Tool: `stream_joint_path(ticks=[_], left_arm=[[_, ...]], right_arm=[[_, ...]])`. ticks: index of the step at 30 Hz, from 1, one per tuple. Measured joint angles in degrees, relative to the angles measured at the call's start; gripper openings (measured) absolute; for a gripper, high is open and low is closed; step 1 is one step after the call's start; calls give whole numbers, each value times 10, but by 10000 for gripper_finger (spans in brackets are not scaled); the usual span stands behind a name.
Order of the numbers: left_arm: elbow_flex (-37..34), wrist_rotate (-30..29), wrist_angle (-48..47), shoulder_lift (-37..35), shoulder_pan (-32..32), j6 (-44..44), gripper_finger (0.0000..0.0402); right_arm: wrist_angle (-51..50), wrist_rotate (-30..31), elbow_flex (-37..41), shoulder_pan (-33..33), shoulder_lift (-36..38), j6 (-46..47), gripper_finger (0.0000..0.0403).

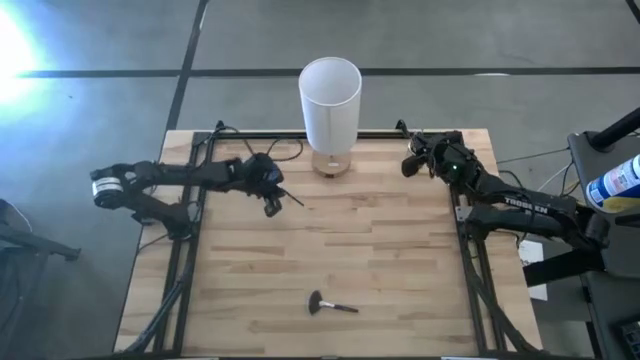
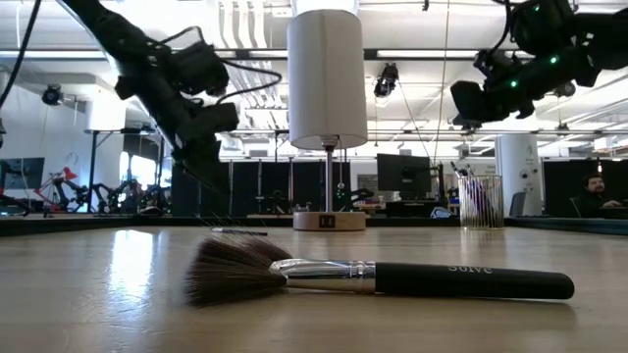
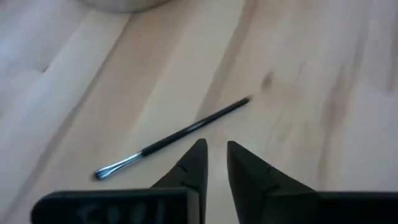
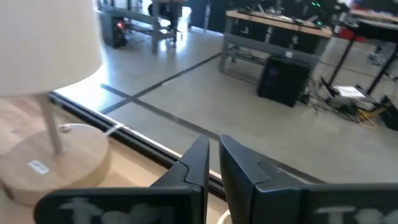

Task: Pick & Place Makeup Brushes
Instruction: Put the eyeshadow brush into the makeup brush holder

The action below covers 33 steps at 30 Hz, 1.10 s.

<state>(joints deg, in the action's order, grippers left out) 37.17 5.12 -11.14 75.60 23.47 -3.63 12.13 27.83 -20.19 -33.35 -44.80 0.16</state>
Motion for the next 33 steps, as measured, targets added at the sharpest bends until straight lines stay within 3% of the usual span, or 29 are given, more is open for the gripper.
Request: stream_joint_path(ticks=[8, 22, 26, 33], left_arm=[[44, 79, -59, 70, 95, 120, 67], [91, 8, -75, 167, 110, 228, 67], [90, 8, -85, 171, 109, 230, 67], [87, 3, -185, 149, 108, 208, 67]], right_arm=[[-5, -11, -12, 52, -8, -11, 34], [-26, -15, -12, 106, -11, -22, 34], [-28, -15, -12, 116, -10, -26, 34], [-30, -15, -12, 124, -10, -29, 34]])
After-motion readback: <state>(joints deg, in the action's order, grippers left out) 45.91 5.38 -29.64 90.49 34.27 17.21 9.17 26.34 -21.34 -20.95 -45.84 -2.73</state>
